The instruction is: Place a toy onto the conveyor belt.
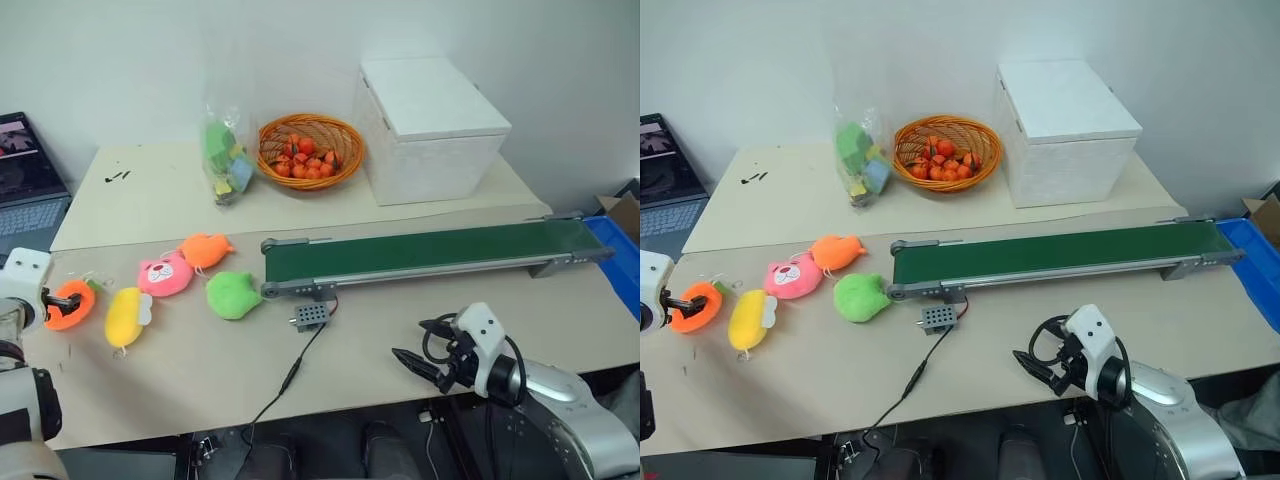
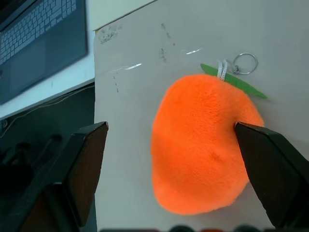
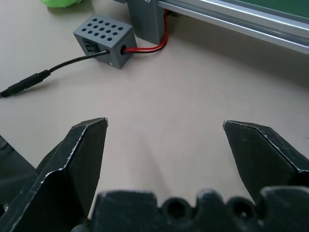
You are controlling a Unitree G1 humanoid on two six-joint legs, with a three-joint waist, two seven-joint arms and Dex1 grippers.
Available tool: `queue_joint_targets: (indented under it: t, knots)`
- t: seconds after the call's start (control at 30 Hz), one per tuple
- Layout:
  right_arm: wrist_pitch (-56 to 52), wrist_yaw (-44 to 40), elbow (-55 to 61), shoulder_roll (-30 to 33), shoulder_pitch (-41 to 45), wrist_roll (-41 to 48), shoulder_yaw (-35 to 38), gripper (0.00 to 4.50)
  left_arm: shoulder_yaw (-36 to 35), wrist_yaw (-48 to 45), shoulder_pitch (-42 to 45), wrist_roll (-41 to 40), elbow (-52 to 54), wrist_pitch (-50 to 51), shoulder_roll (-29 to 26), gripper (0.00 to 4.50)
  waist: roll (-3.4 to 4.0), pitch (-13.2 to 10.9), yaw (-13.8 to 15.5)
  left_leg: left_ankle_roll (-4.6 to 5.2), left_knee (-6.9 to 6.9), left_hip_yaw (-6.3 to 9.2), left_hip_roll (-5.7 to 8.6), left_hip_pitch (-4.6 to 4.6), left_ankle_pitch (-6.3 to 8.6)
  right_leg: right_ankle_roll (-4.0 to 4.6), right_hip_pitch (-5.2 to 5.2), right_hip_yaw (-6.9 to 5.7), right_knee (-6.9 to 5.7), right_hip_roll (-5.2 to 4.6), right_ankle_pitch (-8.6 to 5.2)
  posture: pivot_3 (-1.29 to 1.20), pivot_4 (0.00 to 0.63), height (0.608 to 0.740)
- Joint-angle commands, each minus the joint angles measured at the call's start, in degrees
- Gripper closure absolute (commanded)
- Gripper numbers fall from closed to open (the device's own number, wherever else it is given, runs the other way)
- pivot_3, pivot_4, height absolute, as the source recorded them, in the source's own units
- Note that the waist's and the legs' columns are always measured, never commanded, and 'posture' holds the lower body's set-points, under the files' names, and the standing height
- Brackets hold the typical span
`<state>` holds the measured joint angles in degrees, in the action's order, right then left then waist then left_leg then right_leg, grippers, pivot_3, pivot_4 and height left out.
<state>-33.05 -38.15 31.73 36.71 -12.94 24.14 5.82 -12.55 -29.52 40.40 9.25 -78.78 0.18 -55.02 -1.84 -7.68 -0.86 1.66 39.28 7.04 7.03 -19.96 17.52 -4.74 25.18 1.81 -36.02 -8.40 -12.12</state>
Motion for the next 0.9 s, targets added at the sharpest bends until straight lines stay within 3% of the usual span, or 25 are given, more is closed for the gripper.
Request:
queue_joint_targets:
  t: [0.03, 0.37, 0.4, 0.67, 0.77, 0.9]
  knots:
    - [-1.0, 0.0, 3.9, 1.1, -1.3, 2.3, 4.1, 0.00, -0.7, 1.9, -0.3, -0.2, 0.1, 0.1, 1.2, 0.05, 0.00, 0.0, 0.1, 0.00, 0.01, 0.00, 0.00, 0.00, 0.00, 0.00, -0.01, 0.00, 0.00, 0.00, 0.00, 0.00, 0.150, 0.740]
    - [-2.4, 0.6, 6.1, 1.6, -3.8, 3.1, 6.6, 0.00, -2.9, 1.9, -1.9, -2.3, 0.3, 0.0, 5.9, 0.05, -0.01, 0.0, 0.3, 0.02, 0.04, -0.01, 0.00, 0.01, 0.01, 0.00, -0.03, 0.01, 0.03, -0.03, 0.00, 0.00, 0.150, 0.740]
    - [-2.5, 0.7, 6.1, 1.5, -3.7, 3.0, 6.4, 0.00, -3.2, 1.9, -1.9, -2.6, 0.3, 0.0, 5.9, 0.59, -0.01, 0.0, 0.3, 0.02, 0.05, -0.01, 0.01, 0.01, 0.01, 0.00, -0.03, 0.01, 0.03, -0.03, 0.00, 0.00, 0.150, 0.740]
    - [-2.1, 1.1, 4.9, 1.2, -2.0, 2.3, 4.1, 0.00, -3.5, 2.6, -1.6, -2.8, 0.5, -0.4, 5.1, 3.41, -0.01, 0.0, 0.2, 0.04, 0.05, -0.01, 0.01, 0.01, 0.02, 0.00, -0.04, 0.01, 0.03, -0.03, 0.00, 0.00, 0.150, 0.740]
    - [-1.6, 0.9, 3.6, 1.3, -0.7, 1.7, 2.7, 0.00, -5.0, 3.1, -0.6, -4.3, 0.6, -0.9, 5.1, 3.41, -0.01, 0.0, 0.2, 0.03, 0.06, -0.01, 0.01, 0.01, 0.02, 0.00, -0.04, 0.01, 0.02, -0.03, 0.00, 0.00, 0.150, 0.740]
    - [-1.1, 0.7, 2.5, 1.3, 0.2, 1.1, 1.6, 0.00, -12.1, 5.2, 3.1, -11.4, 1.4, -2.3, 6.0, 3.41, -0.05, 0.0, 0.4, 0.03, 0.10, 0.01, 0.01, -0.01, 0.02, 0.00, -0.03, 0.00, 0.03, -0.03, 0.00, 0.00, 0.150, 0.740]
